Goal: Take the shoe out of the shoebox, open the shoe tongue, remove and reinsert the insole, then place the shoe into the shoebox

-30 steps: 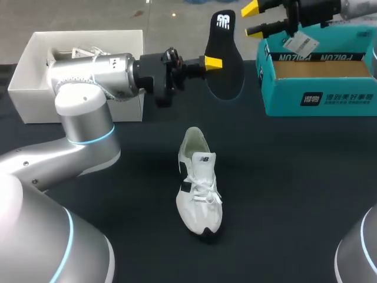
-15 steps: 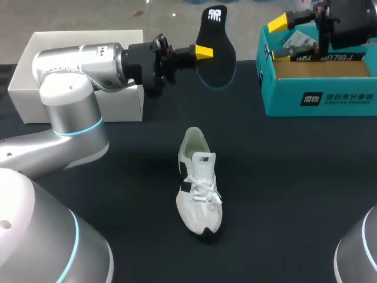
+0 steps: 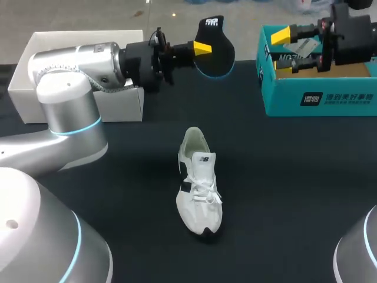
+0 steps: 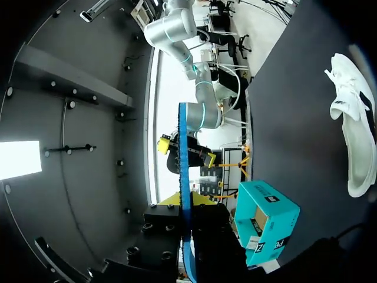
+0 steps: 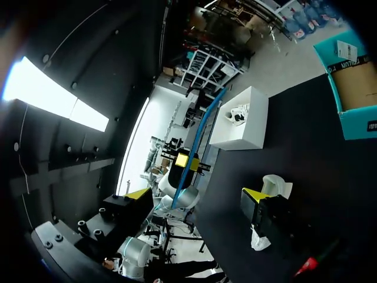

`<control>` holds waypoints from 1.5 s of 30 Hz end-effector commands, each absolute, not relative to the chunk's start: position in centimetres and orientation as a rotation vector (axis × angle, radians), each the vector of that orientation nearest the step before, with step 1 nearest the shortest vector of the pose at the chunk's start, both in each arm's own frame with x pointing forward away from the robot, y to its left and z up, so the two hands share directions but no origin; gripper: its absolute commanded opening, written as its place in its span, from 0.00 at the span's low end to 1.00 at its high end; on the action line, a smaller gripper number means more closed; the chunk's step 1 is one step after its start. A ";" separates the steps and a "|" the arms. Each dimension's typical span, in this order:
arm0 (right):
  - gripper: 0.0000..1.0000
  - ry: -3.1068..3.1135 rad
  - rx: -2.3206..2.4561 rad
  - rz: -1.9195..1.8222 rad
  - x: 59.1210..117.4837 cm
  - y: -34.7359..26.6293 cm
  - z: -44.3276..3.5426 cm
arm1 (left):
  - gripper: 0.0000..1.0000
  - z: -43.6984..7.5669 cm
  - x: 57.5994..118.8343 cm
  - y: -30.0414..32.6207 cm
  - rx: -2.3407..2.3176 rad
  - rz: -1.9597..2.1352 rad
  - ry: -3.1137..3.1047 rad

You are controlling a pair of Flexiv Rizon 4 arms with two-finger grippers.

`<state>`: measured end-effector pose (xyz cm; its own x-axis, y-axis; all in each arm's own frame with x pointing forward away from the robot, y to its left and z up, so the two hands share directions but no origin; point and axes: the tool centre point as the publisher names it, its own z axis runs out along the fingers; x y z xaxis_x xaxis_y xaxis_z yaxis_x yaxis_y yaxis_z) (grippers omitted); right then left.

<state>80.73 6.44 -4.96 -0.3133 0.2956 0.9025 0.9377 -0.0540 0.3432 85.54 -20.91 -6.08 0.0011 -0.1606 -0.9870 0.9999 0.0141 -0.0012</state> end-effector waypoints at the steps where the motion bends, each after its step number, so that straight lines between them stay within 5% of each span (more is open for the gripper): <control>1: 1.00 -1.631 -1.325 -1.393 80.8 6.5 -5.0 | 0.00 -6.1 85.5 -20.9 1.080 -1.269 1.097; 10: 1.00 -1.631 -1.325 -1.393 80.8 6.5 -5.0 | 0.00 -4.3 84.1 -19.7 0.445 -2.128 1.460; 27: 1.00 -1.631 -1.325 -1.393 80.8 6.5 -5.0 | 0.00 -4.3 84.1 -19.7 0.445 -2.128 1.460; 32: 1.00 -1.631 -1.325 -1.393 80.8 6.5 -5.0 | 0.00 -2.7 82.8 -18.6 -0.195 -2.394 1.981; 45: 1.00 -1.631 -1.325 -1.393 80.8 6.5 -5.0 | 0.00 -1.0 81.2 -17.3 -0.161 -2.497 2.397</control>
<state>80.67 6.36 -4.95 -0.3141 0.2942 0.9027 0.9374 -0.0543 0.3439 81.06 -17.81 -1.52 -0.9622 -0.0732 -0.2623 0.2721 -0.2197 -0.9369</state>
